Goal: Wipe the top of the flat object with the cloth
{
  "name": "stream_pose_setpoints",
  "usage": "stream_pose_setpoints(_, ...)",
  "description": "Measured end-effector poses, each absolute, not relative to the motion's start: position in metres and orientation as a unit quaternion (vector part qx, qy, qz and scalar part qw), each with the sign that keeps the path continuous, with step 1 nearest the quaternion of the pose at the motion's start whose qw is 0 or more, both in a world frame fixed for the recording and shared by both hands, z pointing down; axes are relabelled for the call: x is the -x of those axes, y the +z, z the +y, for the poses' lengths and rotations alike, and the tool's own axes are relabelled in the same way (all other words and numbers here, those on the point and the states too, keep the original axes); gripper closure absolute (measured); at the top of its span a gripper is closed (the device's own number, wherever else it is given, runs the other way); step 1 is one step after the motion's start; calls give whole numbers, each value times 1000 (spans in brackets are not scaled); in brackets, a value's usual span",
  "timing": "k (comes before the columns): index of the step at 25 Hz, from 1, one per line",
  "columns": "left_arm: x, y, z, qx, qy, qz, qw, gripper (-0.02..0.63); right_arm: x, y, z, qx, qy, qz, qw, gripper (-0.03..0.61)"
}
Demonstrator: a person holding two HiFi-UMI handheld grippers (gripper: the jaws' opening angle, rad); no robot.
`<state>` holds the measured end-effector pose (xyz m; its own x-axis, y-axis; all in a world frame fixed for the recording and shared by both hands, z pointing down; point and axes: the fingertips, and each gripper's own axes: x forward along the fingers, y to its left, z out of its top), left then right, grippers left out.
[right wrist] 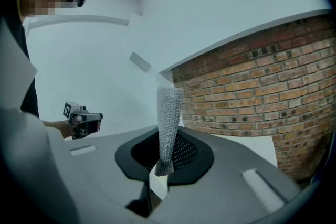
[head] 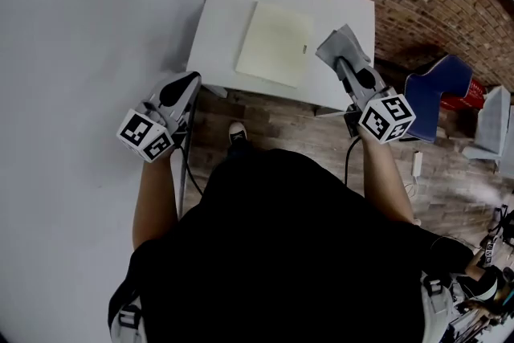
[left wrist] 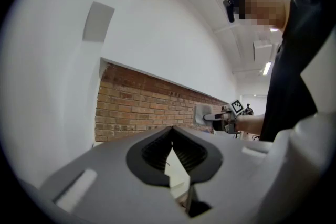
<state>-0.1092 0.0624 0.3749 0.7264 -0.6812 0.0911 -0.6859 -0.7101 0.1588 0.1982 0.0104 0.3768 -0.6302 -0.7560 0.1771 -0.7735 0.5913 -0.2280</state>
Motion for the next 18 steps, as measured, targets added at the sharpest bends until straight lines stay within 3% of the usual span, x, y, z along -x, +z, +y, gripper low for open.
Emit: stream_pose_setpoints(18,164,381,-23,-939,1,-328,106,612,-159,377,-40,-477,154,-864,50,566)
